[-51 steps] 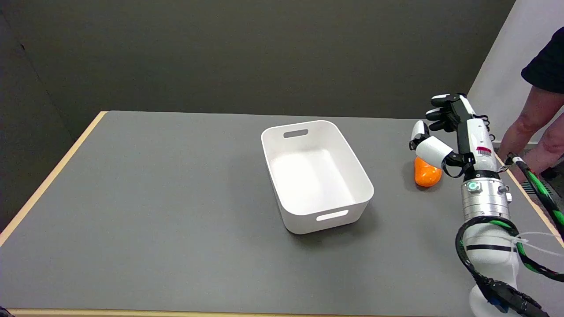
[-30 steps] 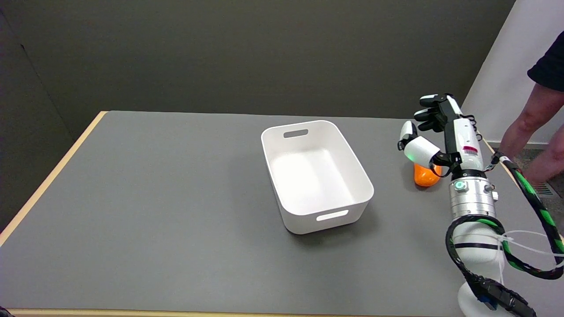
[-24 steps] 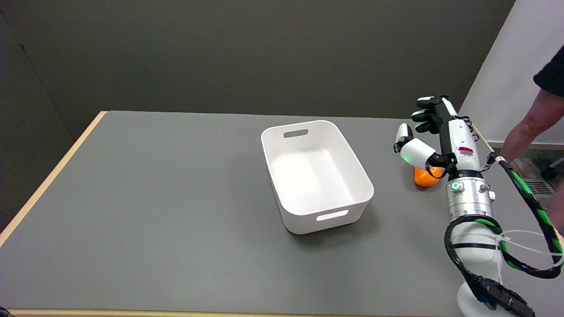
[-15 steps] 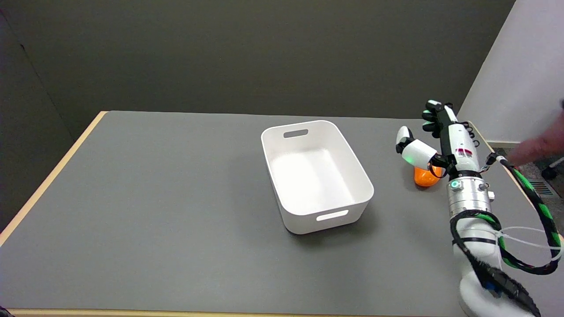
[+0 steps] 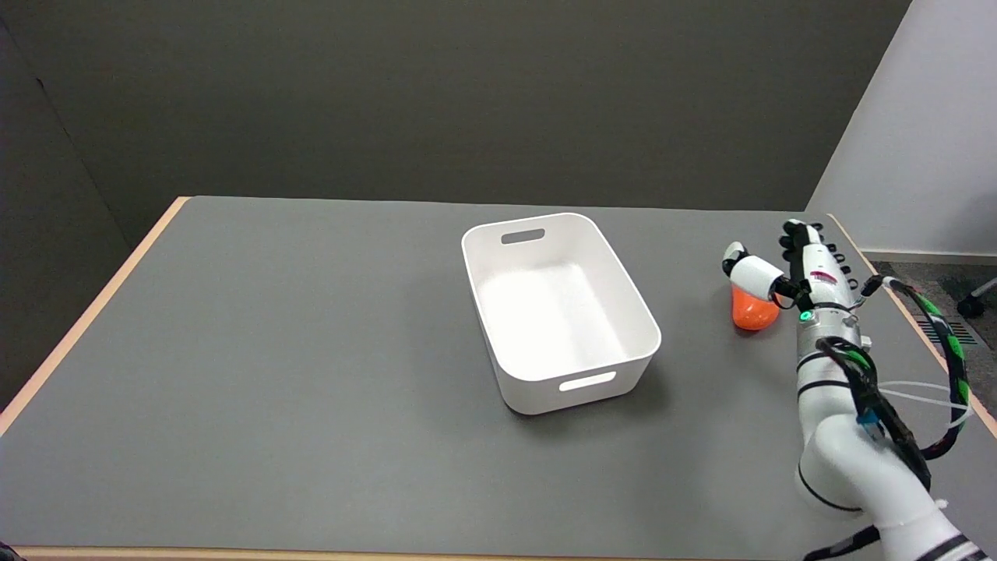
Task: Pick up mango.
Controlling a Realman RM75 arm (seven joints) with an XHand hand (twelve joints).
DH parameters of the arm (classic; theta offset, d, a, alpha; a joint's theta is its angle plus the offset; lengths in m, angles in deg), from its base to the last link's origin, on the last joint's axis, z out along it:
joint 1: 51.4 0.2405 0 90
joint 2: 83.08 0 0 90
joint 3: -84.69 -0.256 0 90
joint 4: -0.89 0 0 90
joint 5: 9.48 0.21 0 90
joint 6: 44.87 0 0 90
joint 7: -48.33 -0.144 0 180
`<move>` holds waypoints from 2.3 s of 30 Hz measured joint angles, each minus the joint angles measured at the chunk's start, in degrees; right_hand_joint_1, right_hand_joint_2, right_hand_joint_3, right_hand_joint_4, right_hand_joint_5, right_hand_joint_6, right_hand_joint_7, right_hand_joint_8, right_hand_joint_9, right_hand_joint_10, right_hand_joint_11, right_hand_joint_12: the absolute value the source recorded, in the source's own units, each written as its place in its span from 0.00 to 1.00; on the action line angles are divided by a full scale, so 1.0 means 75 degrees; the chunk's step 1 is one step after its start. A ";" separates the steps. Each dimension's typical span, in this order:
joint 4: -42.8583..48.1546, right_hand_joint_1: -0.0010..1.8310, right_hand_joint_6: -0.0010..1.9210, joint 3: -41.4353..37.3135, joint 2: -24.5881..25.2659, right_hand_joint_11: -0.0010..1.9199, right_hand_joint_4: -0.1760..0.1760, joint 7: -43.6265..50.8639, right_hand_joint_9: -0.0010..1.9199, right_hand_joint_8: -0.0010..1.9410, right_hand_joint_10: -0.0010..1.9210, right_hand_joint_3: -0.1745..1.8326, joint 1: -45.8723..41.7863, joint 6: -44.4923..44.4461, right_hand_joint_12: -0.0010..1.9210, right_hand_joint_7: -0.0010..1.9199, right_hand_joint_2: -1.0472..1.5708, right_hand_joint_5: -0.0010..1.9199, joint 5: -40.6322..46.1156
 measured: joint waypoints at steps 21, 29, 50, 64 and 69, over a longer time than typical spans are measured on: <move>0.0452 0.25 0.17 0.0106 -0.0152 0.05 0.04 0.2443 0.05 0.23 0.43 0.49 0.0607 -0.1236 0.71 0.07 0.66 0.02 0.1997; 0.0366 0.23 0.17 0.0653 -0.0110 0.05 0.03 0.2598 0.06 0.23 0.44 0.48 0.0615 -0.1664 0.72 0.07 0.66 0.02 0.2153; 0.0781 0.24 0.17 0.1473 -0.0172 0.07 0.02 0.2458 0.07 0.24 0.45 0.48 0.1121 -0.2057 0.73 0.08 0.66 0.03 0.2305; 0.1863 0.53 0.25 0.1920 -0.0252 0.00 0.00 0.2487 0.18 0.67 0.69 0.53 0.2070 -0.1910 0.97 0.01 0.68 0.09 0.2499; 0.2111 0.55 0.25 0.2107 -0.0284 0.00 0.00 0.2519 0.15 0.71 0.75 0.53 0.2304 -0.1805 0.99 0.00 0.68 0.09 0.2502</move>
